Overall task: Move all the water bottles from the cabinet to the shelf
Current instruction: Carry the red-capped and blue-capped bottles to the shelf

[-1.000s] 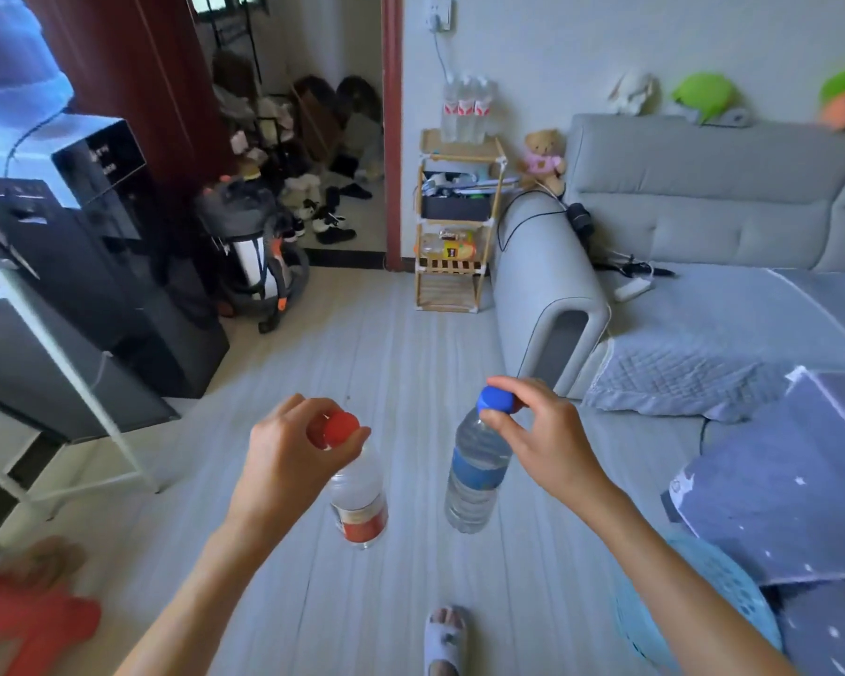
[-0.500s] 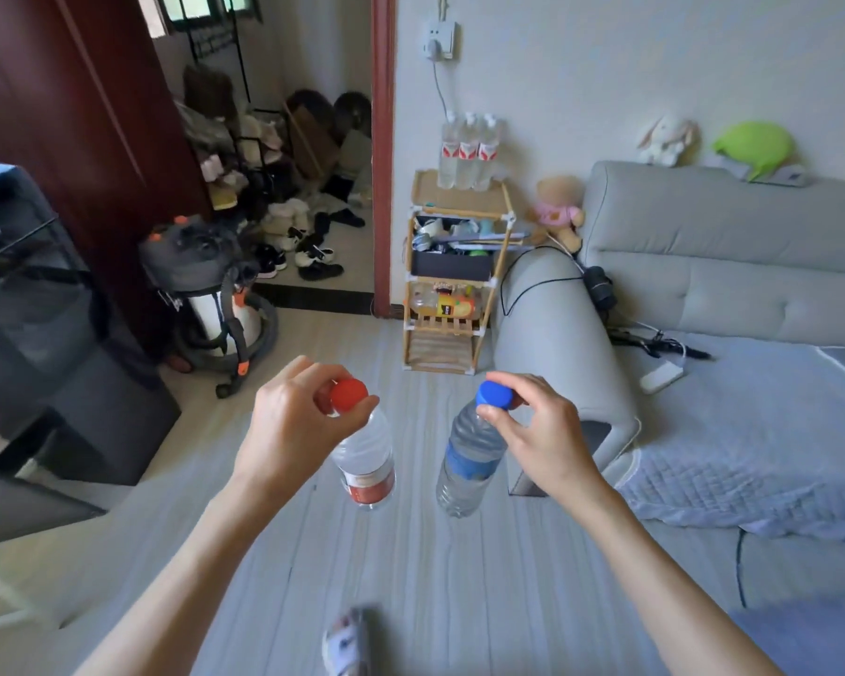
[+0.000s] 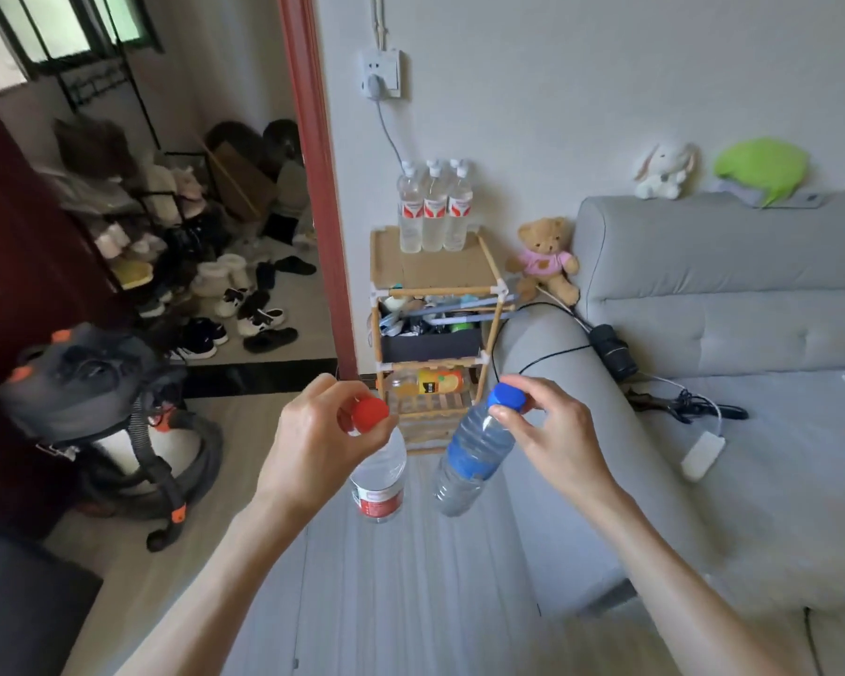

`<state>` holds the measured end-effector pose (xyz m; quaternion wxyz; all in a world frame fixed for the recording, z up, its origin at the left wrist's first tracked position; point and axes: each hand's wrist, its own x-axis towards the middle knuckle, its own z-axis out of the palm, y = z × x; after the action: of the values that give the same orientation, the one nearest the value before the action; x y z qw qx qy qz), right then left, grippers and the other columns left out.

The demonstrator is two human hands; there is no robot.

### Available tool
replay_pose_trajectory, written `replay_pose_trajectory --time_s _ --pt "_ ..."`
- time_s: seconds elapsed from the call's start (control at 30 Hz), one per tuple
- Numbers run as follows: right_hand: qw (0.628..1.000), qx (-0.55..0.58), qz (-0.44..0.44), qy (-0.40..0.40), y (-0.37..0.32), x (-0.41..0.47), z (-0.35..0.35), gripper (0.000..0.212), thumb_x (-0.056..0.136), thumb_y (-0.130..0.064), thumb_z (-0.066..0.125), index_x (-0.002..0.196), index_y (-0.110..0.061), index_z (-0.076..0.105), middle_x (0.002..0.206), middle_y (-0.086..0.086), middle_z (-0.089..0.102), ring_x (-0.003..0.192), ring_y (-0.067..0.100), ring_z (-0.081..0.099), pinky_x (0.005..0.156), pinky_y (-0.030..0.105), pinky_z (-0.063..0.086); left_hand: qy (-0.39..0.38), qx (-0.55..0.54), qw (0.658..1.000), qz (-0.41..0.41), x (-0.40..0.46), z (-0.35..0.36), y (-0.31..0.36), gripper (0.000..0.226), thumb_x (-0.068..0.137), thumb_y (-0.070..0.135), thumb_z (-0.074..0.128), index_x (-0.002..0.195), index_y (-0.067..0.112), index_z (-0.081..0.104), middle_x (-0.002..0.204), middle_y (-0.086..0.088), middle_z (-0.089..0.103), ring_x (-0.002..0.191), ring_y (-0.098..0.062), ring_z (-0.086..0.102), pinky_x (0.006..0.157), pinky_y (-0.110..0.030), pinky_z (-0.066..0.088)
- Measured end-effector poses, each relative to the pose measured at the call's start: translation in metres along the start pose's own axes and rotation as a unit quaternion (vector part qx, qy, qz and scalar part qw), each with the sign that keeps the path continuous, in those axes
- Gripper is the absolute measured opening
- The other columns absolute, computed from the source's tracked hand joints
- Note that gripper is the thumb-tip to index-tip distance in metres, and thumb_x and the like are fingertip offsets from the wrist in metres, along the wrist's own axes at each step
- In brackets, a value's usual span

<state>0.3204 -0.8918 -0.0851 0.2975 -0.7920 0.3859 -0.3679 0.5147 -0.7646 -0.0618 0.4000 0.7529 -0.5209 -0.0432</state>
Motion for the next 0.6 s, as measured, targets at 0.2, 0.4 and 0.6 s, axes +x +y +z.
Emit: replay_pose_trajectory --time_s 0.2,0.4,0.6 --pt "1.000 -0.027 0.001 0.003 0.040 0.130 0.037 0.029 0.073 -0.009 0.072 0.101 -0.011 0.065 0.089 0.001 0.061 0.073 0.005 0.050 0.074 0.002 0.034 -0.002 -0.019 1.000 -0.001 0.126 0.040 -0.041 0.019 0.066 0.026 0.078 0.080 0.019 0.066 0.071 0.008 0.054 0.061 -0.006 0.055 0.062 -0.006 0.041" --pt "0.999 -0.044 -0.015 -0.012 0.082 0.266 0.058 0.028 0.073 -0.011 0.073 0.101 -0.009 0.066 0.090 0.008 0.065 0.074 0.021 0.056 0.072 0.002 0.035 -0.006 -0.027 1.000 -0.004 0.249 0.087 -0.066 0.021 0.065 0.028 0.078 0.080 0.019 0.067 0.071 0.006 0.055 0.072 -0.008 0.055 0.063 -0.010 0.044" --pt "0.998 -0.049 -0.029 -0.001 0.099 0.390 0.072 0.031 0.075 -0.016 0.072 0.104 -0.010 0.065 0.085 0.003 0.062 0.069 0.004 0.051 0.069 0.000 0.033 0.020 -0.042 0.999 -0.008 0.364 0.111 -0.077 0.018 0.065 0.027 0.078 0.078 0.022 0.067 0.071 0.006 0.056 0.072 -0.007 0.055 0.063 -0.007 0.041"
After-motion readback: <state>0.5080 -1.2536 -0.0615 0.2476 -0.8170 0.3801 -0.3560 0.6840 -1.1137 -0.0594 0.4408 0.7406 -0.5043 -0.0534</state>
